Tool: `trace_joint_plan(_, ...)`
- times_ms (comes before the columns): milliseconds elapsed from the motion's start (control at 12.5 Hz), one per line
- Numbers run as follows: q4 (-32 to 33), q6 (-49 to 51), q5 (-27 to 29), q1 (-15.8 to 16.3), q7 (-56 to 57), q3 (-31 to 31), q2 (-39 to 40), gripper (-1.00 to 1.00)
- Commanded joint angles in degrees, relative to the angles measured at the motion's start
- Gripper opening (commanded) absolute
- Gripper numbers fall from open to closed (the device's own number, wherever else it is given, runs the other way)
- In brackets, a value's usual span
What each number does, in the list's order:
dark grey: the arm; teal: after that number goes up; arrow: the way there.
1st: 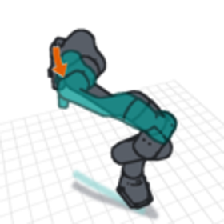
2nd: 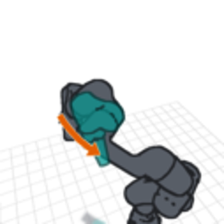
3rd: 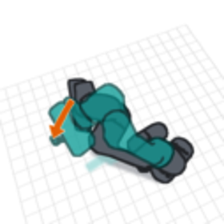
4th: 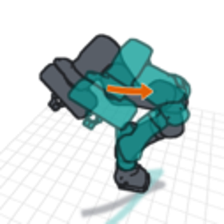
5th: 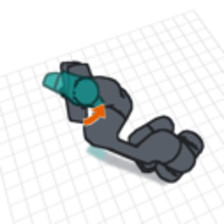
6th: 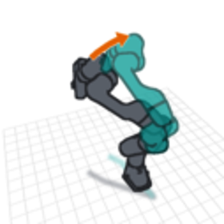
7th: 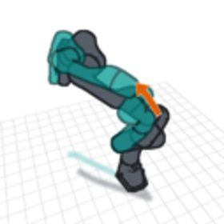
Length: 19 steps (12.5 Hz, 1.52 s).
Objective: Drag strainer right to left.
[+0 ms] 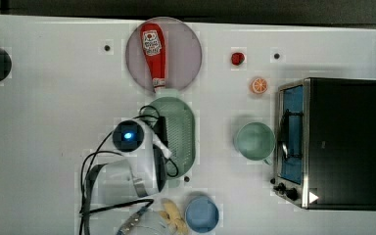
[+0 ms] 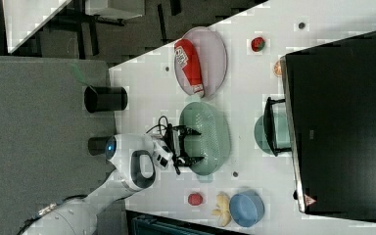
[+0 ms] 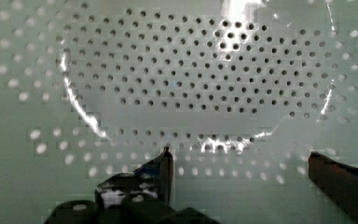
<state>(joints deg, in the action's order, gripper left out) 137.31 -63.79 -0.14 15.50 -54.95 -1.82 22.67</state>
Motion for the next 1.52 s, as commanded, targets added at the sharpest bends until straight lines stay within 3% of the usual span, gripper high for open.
trace_joint_plan(80,-3.73,0.87,-0.28,5.47,-6.58,0.61,0.74,1.0)
trace_joint_plan(720,-13.3,1.85,1.5,14.08,-12.53,0.35,7.05,1.0)
trace_joint_plan(1520,-24.69,7.5,15.29,18.85,-14.18,-2.45,11.83,1.0)
